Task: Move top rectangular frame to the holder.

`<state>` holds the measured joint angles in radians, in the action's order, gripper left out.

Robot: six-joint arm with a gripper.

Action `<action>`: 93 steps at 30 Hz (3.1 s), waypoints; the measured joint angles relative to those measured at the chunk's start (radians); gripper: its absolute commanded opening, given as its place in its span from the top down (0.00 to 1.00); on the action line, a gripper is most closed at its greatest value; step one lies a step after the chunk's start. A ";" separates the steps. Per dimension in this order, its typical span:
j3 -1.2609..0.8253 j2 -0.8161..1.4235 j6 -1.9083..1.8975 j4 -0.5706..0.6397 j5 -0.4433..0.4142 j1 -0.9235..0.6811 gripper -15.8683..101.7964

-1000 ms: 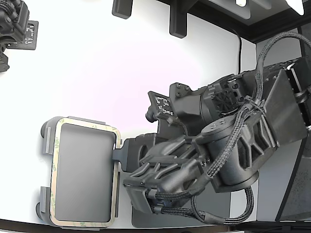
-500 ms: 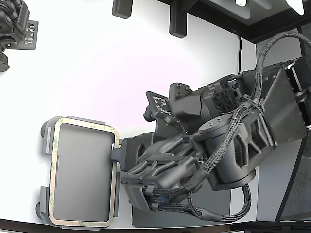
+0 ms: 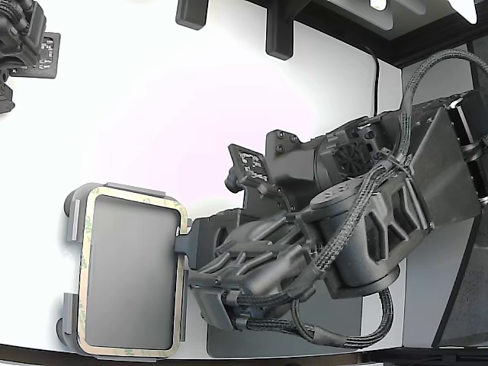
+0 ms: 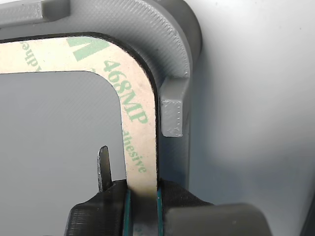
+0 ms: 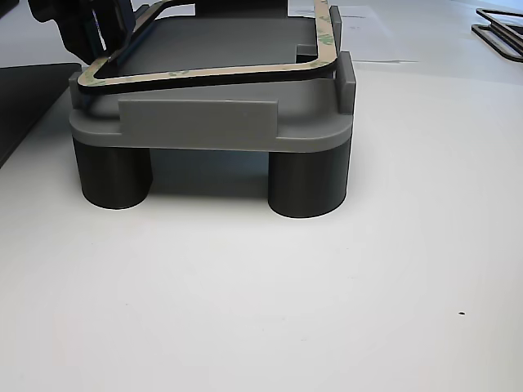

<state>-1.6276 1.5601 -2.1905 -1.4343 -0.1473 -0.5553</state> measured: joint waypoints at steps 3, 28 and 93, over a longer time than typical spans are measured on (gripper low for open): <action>0.000 0.000 0.005 0.003 0.000 0.003 0.97; 0.000 0.002 0.002 0.026 -0.006 0.008 0.43; -1.031 1.373 2.088 0.457 0.092 0.604 0.02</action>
<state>-2.6584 2.9330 -0.1028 -0.9771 -0.0552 0.0491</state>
